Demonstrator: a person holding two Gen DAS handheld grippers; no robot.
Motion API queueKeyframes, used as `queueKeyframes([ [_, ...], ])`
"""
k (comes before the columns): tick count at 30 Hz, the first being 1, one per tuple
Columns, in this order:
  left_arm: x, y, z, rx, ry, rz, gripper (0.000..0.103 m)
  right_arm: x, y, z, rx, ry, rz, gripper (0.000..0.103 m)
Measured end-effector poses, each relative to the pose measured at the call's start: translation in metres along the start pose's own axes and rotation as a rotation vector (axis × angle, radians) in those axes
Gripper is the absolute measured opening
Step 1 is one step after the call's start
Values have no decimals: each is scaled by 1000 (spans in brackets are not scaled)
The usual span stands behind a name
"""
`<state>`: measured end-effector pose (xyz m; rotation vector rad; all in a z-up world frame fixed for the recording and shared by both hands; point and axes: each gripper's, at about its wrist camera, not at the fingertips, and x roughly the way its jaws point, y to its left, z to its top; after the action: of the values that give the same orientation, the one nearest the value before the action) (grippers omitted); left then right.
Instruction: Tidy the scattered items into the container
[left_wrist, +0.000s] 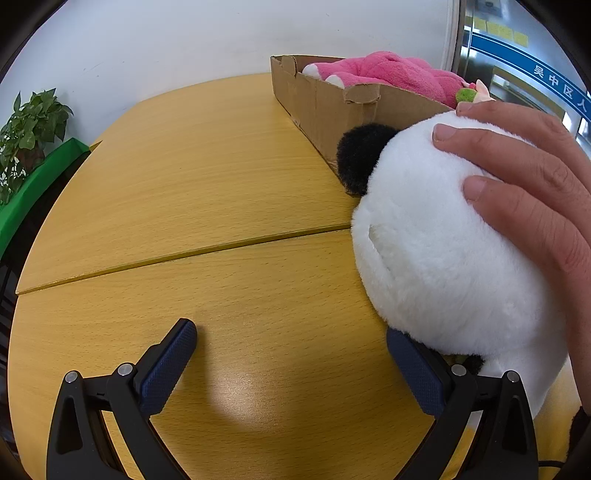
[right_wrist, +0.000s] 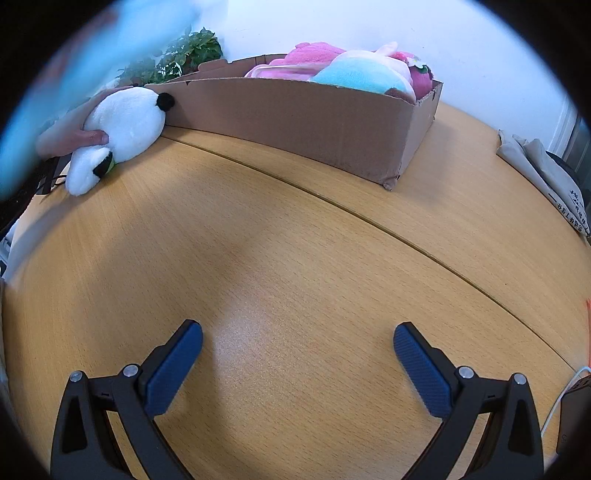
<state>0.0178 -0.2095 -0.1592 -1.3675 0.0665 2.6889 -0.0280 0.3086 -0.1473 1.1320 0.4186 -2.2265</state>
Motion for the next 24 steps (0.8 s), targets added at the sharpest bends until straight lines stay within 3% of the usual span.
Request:
queueKeyframes([
  [24, 4, 11, 11, 0, 1, -2, 103, 1, -2, 1, -1, 0, 1, 103],
])
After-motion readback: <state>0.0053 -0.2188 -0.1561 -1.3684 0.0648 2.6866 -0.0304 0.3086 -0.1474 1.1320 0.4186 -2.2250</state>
